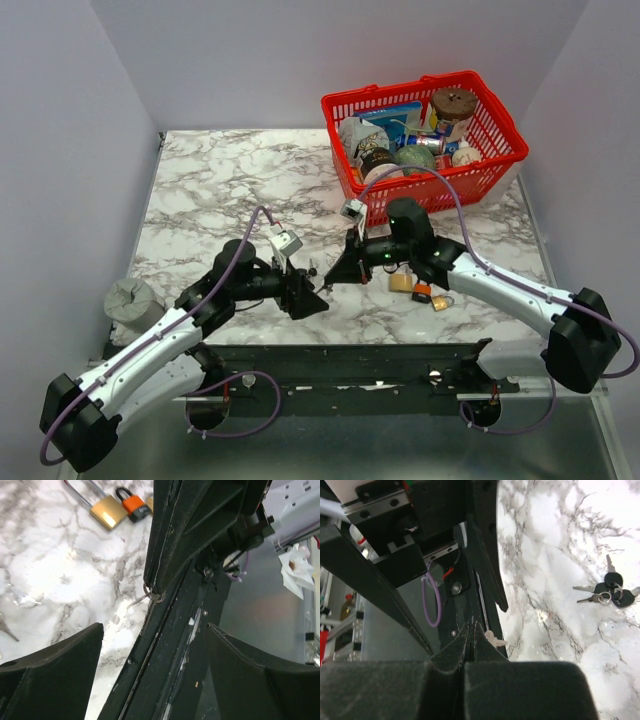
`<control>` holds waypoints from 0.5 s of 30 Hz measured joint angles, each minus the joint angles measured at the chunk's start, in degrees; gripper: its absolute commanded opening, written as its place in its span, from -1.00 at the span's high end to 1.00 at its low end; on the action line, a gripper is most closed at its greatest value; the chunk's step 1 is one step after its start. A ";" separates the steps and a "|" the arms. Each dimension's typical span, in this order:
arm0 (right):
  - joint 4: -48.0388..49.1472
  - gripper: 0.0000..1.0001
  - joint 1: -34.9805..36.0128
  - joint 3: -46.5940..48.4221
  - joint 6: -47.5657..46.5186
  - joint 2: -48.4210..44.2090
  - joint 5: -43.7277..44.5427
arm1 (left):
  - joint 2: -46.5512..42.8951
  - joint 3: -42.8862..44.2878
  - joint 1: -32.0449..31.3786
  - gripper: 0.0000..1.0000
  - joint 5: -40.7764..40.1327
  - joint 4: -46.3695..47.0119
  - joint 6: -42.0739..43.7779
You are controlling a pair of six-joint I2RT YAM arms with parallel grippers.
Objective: Unlock with the key
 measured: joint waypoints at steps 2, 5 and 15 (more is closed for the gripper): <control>3.19 0.99 0.00 -1.79 2.89 -1.86 2.56 | -2.16 0.04 0.22 -0.81 -2.27 0.02 -0.09; 9.49 0.99 -0.02 -4.79 6.73 -4.68 6.12 | -6.34 -0.07 0.31 -0.75 -7.17 2.40 -1.73; 30.12 0.99 0.00 -13.46 17.05 -11.19 14.84 | -11.21 -9.90 0.37 -0.47 -21.44 28.46 -15.19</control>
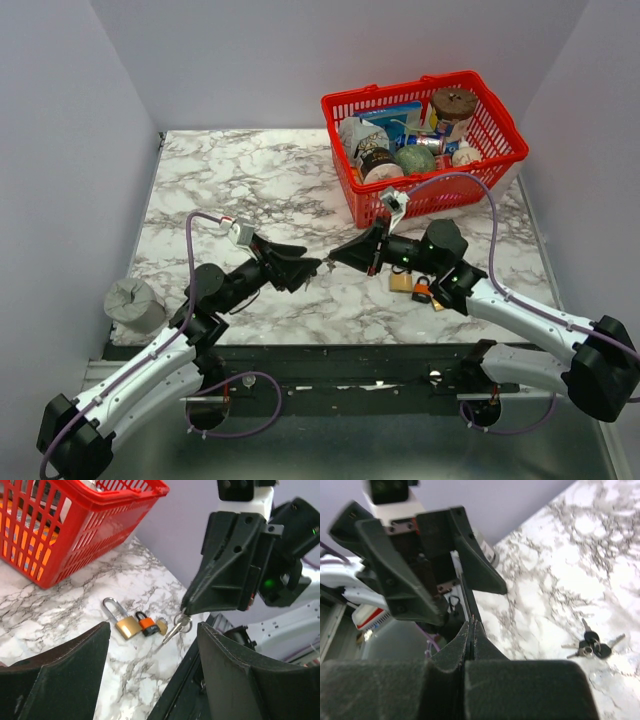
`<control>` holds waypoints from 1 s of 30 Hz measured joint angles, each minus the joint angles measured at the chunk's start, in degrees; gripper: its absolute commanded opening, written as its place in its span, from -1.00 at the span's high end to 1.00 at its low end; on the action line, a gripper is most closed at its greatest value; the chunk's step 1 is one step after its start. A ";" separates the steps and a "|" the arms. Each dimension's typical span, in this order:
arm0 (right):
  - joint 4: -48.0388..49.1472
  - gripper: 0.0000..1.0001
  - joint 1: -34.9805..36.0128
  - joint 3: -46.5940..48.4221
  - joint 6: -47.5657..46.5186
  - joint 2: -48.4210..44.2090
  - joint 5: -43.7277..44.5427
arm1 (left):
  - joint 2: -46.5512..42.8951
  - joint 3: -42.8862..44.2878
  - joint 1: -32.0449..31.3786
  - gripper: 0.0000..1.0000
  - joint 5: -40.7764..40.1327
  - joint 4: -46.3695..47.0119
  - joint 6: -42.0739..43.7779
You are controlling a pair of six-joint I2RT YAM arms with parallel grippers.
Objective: Unlock with the key
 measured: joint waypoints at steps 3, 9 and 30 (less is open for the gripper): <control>5.44 0.99 0.00 -2.10 2.38 -1.64 2.45 | 2.97 -1.27 0.00 -0.45 -1.49 7.10 -3.74; 11.47 0.99 -0.02 -3.56 5.40 -1.70 5.42 | 7.82 -3.08 -0.37 -0.46 -2.16 18.34 -8.94; 17.42 0.99 0.00 -5.31 9.31 0.46 7.37 | 12.76 -3.43 -3.19 -0.11 -3.80 27.67 -12.09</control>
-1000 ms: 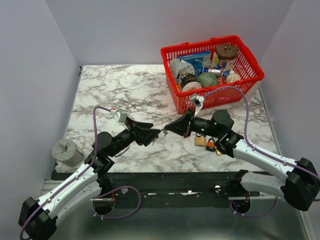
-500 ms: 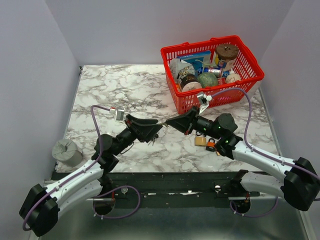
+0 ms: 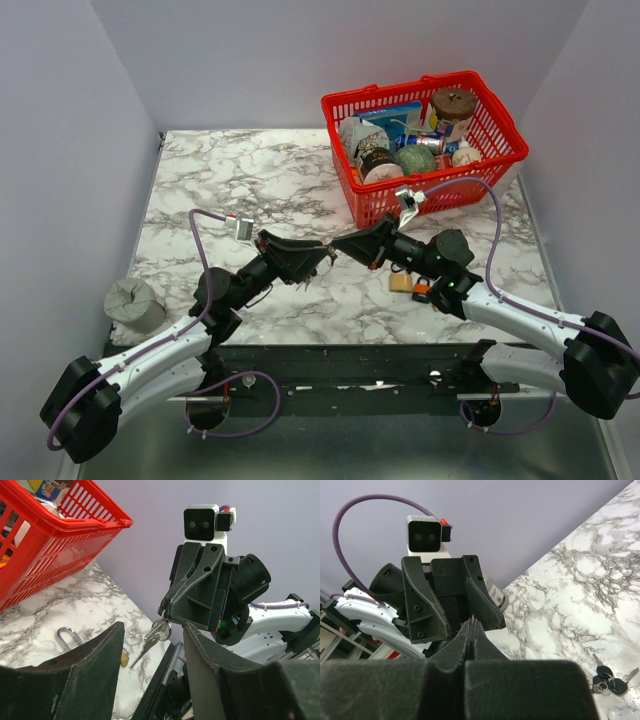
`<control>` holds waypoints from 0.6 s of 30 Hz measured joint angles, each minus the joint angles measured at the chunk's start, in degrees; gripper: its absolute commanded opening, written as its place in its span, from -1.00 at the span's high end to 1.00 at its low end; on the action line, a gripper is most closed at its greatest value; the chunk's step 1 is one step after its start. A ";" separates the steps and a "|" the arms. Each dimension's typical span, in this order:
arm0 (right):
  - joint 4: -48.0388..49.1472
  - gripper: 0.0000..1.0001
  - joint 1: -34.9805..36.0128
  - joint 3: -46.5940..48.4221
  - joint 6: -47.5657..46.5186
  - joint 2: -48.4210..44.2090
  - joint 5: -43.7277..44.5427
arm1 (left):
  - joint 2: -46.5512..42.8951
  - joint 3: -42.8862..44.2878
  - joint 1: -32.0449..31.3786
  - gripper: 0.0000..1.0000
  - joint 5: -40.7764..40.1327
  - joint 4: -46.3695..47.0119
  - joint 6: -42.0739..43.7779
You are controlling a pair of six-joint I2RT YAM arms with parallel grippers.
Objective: Unlock with the key
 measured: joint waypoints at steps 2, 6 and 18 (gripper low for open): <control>0.31 0.99 0.00 -0.09 0.02 0.07 0.00 | 0.15 0.00 -0.04 -0.03 -0.04 0.39 -0.09; 0.59 0.99 0.00 -0.22 0.02 0.55 0.04 | 0.20 0.00 -0.04 0.18 -0.70 1.03 -0.50; 0.94 0.95 -0.13 -1.01 0.13 0.74 1.11 | 1.55 0.00 -0.04 1.00 -1.81 2.47 -1.99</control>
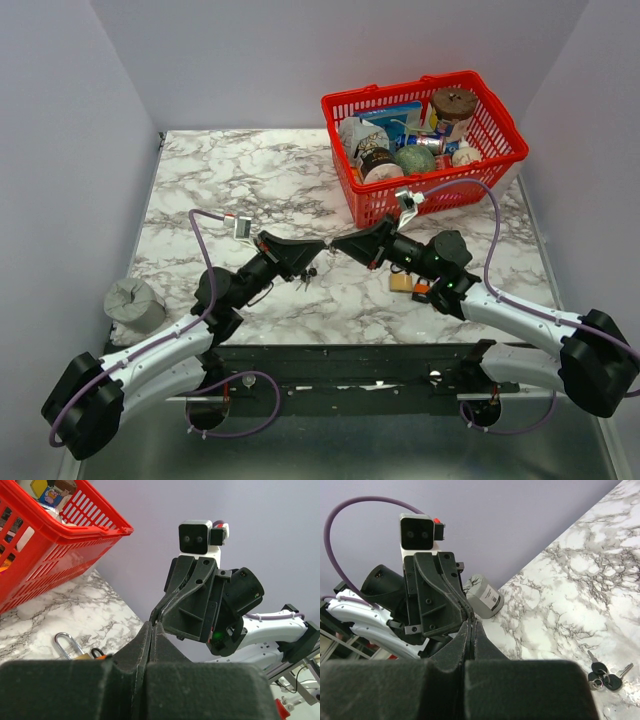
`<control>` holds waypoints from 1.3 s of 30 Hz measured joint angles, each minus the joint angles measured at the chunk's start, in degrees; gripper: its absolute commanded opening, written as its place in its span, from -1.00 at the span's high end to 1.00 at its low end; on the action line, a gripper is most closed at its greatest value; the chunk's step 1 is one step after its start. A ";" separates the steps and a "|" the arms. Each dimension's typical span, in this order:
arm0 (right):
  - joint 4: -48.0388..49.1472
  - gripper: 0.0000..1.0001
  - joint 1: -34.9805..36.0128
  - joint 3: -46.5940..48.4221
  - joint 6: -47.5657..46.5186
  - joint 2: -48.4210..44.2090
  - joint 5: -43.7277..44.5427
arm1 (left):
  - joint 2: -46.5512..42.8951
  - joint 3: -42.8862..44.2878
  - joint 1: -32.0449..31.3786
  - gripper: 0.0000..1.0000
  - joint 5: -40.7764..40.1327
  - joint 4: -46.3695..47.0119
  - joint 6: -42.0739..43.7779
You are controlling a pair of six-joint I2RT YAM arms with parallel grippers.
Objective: Unlock with the key
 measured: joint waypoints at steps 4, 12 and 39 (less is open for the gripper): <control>-1.31 0.57 0.00 0.02 -0.76 -0.42 0.33 | 0.04 0.00 0.00 1.00 0.07 -0.35 -0.09; -15.45 -0.29 -0.98 3.26 -8.90 -5.11 -0.66 | -1.38 4.37 1.73 1.00 4.55 -14.69 4.13; -52.61 0.21 0.24 18.73 -32.57 4.96 -29.16 | -0.96 20.96 4.59 1.00 37.38 -59.91 32.20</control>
